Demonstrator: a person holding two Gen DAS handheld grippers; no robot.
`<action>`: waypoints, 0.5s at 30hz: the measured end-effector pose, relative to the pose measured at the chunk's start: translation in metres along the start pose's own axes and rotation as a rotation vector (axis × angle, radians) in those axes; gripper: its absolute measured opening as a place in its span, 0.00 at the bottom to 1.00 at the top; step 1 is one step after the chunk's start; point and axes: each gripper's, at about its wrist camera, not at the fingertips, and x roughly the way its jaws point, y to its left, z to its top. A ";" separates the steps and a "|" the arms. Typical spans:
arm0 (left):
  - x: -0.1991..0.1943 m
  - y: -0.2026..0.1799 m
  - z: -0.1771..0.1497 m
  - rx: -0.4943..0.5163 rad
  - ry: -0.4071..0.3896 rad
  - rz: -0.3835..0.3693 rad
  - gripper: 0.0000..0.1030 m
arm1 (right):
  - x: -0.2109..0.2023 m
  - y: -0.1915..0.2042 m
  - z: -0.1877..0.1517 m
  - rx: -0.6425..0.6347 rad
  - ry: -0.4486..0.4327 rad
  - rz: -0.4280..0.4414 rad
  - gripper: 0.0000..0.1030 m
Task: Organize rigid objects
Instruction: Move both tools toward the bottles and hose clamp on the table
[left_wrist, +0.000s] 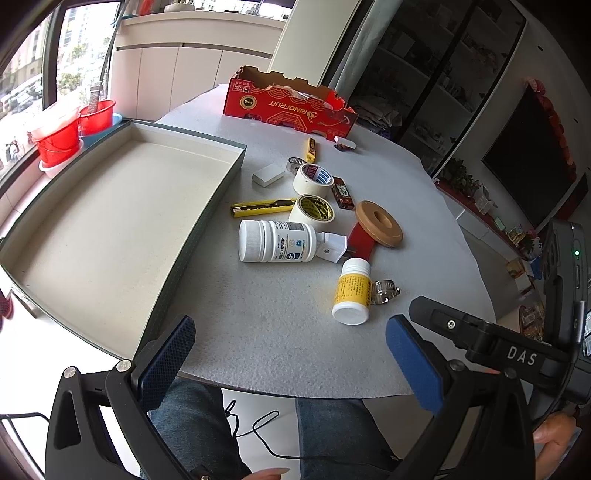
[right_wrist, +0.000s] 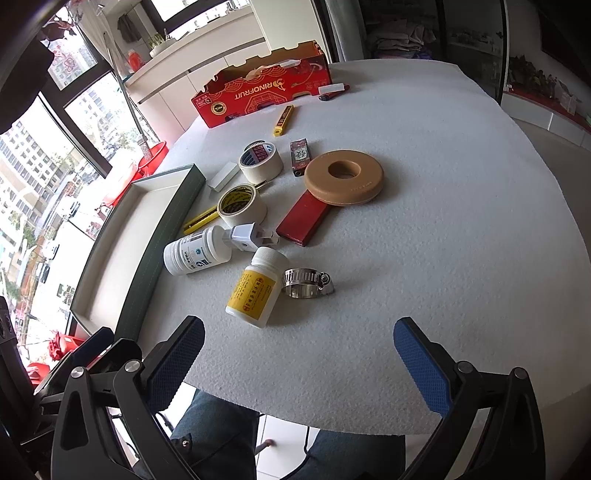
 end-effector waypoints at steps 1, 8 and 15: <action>-0.001 0.000 0.000 -0.002 -0.001 0.003 1.00 | 0.000 0.000 0.000 0.001 0.002 0.001 1.00; -0.002 0.004 0.002 -0.017 0.004 0.020 1.00 | 0.003 -0.002 0.000 0.002 0.002 -0.001 1.00; -0.003 0.006 0.003 -0.021 0.009 0.036 1.00 | 0.008 -0.004 -0.001 0.006 0.017 0.003 1.00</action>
